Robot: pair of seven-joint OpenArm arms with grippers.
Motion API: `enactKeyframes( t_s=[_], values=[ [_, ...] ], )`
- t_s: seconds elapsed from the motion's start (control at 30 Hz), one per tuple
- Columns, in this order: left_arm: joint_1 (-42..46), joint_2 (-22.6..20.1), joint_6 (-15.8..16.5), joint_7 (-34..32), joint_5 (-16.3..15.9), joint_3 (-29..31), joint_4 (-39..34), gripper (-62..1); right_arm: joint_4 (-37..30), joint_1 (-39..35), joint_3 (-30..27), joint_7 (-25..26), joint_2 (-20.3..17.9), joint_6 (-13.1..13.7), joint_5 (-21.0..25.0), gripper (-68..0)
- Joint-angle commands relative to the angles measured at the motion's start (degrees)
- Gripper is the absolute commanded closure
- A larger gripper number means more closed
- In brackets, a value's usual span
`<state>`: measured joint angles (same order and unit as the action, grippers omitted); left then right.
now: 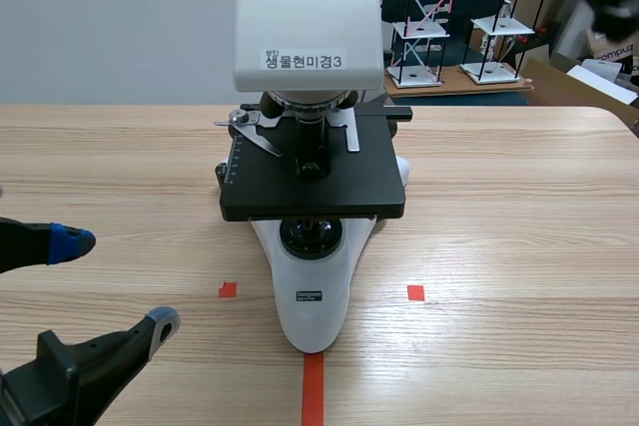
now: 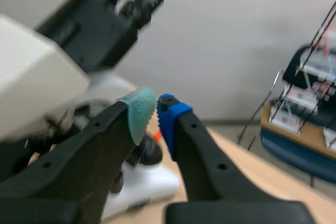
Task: Return to the home posture
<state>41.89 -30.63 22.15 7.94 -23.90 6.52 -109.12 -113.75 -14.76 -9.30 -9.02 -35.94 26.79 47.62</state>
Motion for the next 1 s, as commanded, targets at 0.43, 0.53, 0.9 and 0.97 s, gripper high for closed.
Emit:
enactKeyframes(
  t_s=[0.43, 0.53, 0.9, 0.97],
  values=[
    [0.0, 0.1, 0.1, -0.8, -0.5, 0.2, -0.4, -62.3, 0.4, -30.6, -3.0, 35.9, 0.7, 5.2, -32.2, -59.6],
    [0.0, 0.1, 0.1, -0.8, -0.5, 0.2, -0.4, -62.3, 0.4, -33.7, -2.5, 43.3, 1.9, 3.6, -40.2, -59.6],
    [0.0, 0.1, 0.1, -0.9, -0.5, 0.2, -0.4, -62.3, 0.5, -34.7, 6.8, 46.8, 3.0, -0.9, -44.9, -61.0],
    [0.0, 0.1, 0.1, -0.8, -0.5, 0.2, -0.4, -62.3, 0.5, -34.7, 7.9, 46.4, 3.0, -2.1, -44.9, -61.0]
  ],
)
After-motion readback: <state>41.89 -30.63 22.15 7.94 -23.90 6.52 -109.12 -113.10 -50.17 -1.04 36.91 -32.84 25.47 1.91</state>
